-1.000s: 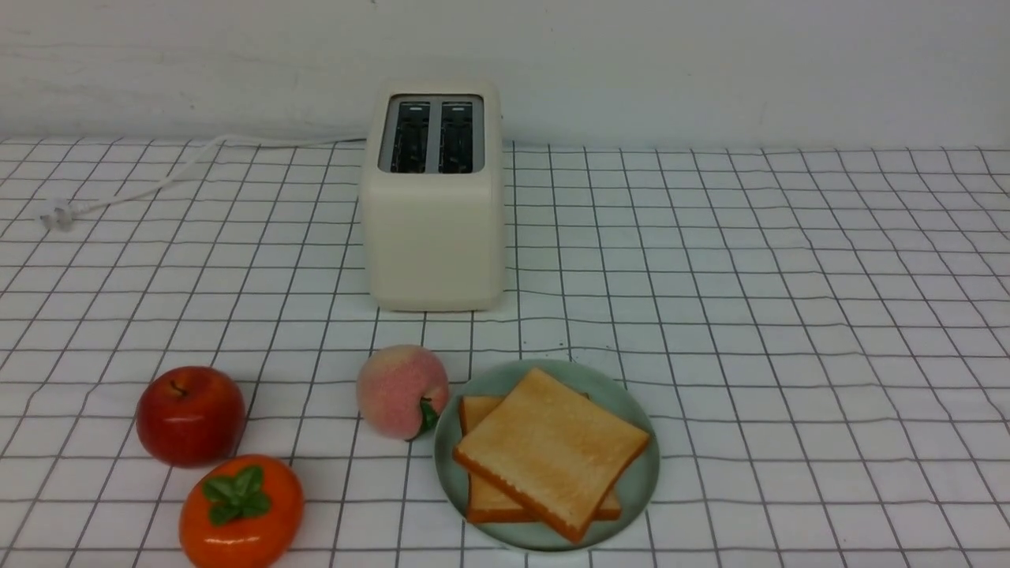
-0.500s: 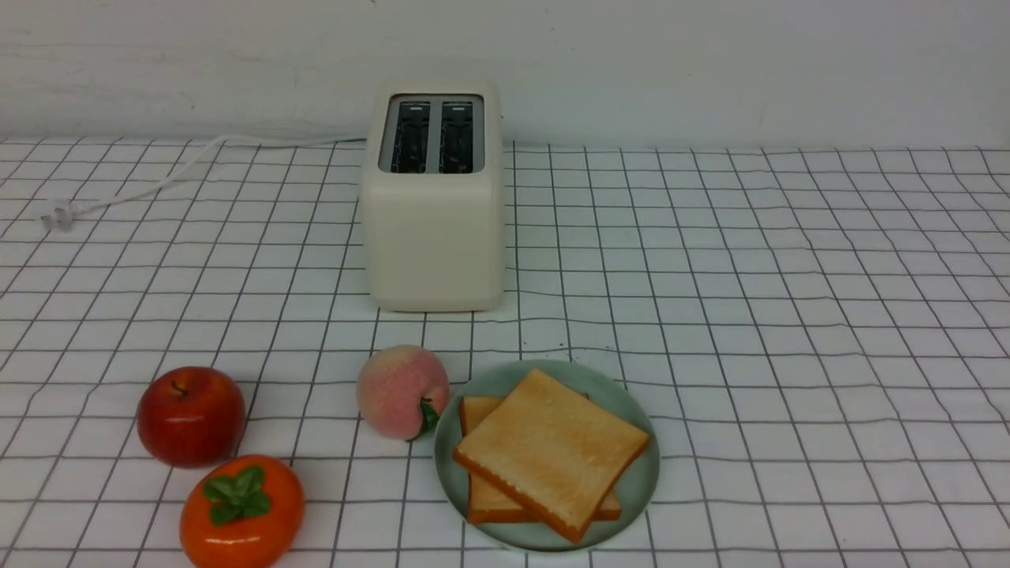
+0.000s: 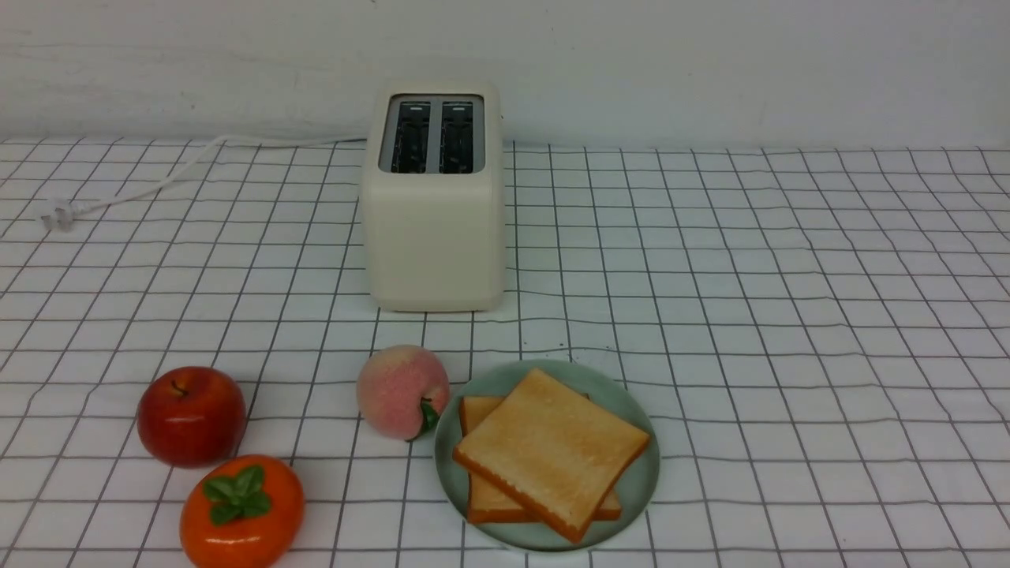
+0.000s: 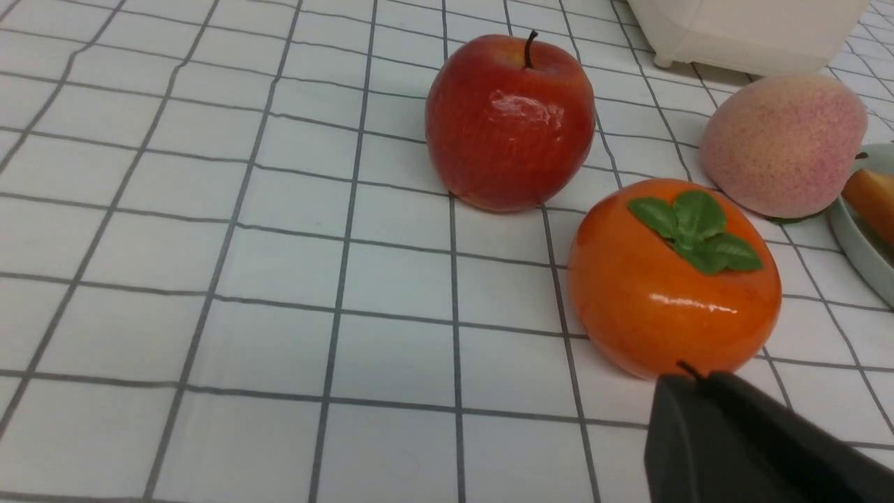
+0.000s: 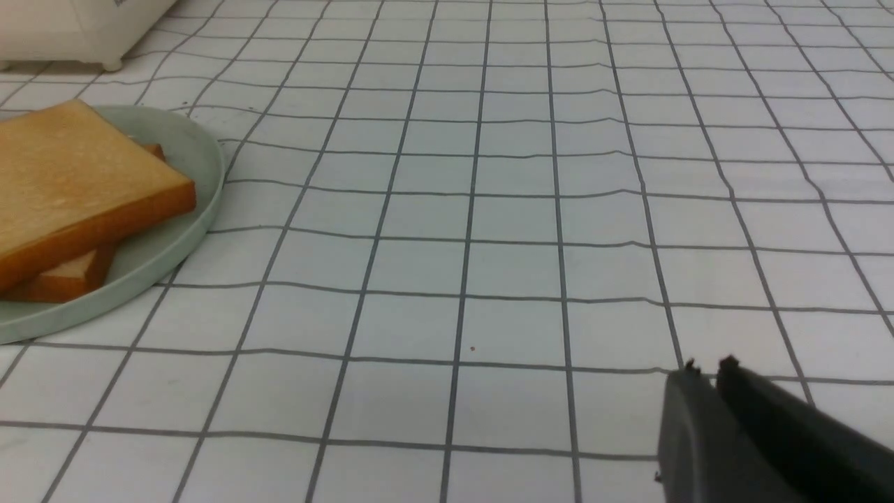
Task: Take toasted bread from bread machine on white checkered table place on plate.
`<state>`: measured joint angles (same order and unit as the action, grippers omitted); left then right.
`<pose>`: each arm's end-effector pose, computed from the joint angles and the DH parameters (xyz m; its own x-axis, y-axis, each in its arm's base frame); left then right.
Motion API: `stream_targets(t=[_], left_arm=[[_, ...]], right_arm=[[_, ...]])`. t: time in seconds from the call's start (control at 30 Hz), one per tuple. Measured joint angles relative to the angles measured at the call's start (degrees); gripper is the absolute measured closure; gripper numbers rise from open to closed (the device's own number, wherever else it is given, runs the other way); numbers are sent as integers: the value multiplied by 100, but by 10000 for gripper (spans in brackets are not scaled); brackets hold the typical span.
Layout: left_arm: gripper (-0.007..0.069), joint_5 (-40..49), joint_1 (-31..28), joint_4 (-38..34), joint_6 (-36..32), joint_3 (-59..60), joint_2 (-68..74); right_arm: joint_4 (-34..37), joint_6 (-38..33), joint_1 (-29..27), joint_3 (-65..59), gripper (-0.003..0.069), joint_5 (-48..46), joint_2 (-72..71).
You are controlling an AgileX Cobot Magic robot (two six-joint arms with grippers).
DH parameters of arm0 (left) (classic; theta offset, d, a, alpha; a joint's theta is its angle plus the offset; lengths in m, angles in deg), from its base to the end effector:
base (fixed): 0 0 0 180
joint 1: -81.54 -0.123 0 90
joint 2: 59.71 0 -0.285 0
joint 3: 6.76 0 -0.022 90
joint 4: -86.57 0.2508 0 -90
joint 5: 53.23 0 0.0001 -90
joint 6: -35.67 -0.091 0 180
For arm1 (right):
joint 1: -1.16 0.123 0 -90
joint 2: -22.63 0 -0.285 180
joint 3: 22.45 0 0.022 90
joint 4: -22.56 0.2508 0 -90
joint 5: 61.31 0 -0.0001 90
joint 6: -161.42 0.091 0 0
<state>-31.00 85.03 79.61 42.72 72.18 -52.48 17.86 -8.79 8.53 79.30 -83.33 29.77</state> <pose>0.0520 -0.0074 0.1690 -0.3283 -0.2136 -0.9201 0.0284 0.9714 -0.2356 0.0522 0.0039 0.1733 -0.3037 0.0561 -0.9511 -0.0707 0.9942 0.0812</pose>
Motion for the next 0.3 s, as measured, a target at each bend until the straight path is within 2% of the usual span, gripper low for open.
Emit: stream_targets(t=[0.3], left_arm=[[635, 0, 0, 0, 0, 0, 0]], right_arm=[[0, 0, 0, 0, 606, 0, 0]])
